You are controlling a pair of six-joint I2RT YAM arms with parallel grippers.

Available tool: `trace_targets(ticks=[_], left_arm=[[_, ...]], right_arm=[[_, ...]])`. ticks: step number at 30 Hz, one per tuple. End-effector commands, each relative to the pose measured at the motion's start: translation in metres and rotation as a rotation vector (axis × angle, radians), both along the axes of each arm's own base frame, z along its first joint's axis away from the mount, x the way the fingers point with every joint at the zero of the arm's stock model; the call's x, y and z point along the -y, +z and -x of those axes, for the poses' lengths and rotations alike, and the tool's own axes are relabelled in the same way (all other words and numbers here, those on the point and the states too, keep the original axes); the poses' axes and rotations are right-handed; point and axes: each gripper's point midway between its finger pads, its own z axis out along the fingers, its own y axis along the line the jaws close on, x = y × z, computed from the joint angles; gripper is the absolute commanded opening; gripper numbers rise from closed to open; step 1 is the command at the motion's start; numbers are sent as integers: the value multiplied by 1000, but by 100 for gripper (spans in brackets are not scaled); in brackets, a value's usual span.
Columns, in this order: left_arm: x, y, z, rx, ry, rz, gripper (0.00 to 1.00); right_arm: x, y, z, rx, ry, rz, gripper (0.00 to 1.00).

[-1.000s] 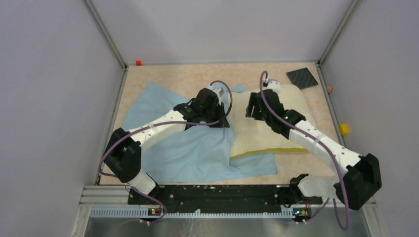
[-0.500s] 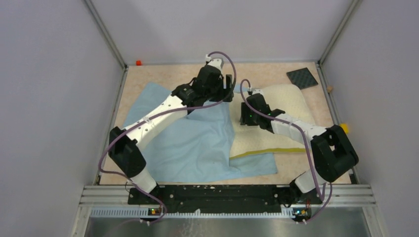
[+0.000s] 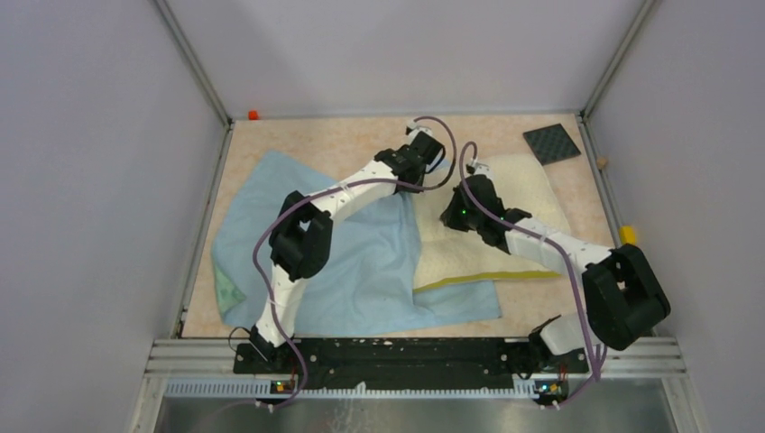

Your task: Put the pillow into the pillowcase

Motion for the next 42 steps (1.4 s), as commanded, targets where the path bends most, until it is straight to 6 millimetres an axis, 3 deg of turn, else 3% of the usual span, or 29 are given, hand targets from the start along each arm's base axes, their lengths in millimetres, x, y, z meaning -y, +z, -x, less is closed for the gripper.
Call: trace_targets(ticks=[1,3,4,7,10,14,17,19,22,25,26,27,28,30,34,38,42], left_arm=[[-4,53,-17,131,32,10,17],[2,59,-18,138,7,34,0],[9,63,-17,137,-21,60,0],[31,82,-13,157,-96,135,0],[72,124,-3,209,-244,310,0],[110,163,4,219,-366,501,14],[127,167,5,193,-414,546,19],[128,155,-1,168,-404,534,18],[117,137,-4,116,-357,495,19],[99,145,12,112,-341,483,31],[90,140,23,93,-333,475,37],[83,154,32,111,-335,489,41],[70,143,43,93,-308,458,46],[42,138,61,85,-245,420,54],[-1,119,108,30,-184,423,65],[-20,100,157,-38,-194,453,73],[-30,57,194,-133,-168,383,75]], right_arm=[[-8,43,5,62,1,-109,0],[-9,58,4,85,5,-123,0],[-10,65,4,97,7,-134,0],[-14,85,2,124,13,-168,0],[-19,96,-1,144,21,-196,0],[-30,99,-2,149,34,-237,0],[-36,99,-2,162,39,-250,0],[-39,97,-4,164,40,-251,0],[-37,99,-7,169,45,-220,0],[-27,105,-2,182,56,-159,3],[-23,107,0,194,71,-130,17],[-18,109,4,201,85,-104,29],[-13,109,9,199,97,-72,40],[-1,108,20,194,117,-14,57],[14,105,46,189,165,22,82],[12,74,79,131,285,178,89],[1,43,105,82,370,272,91]])
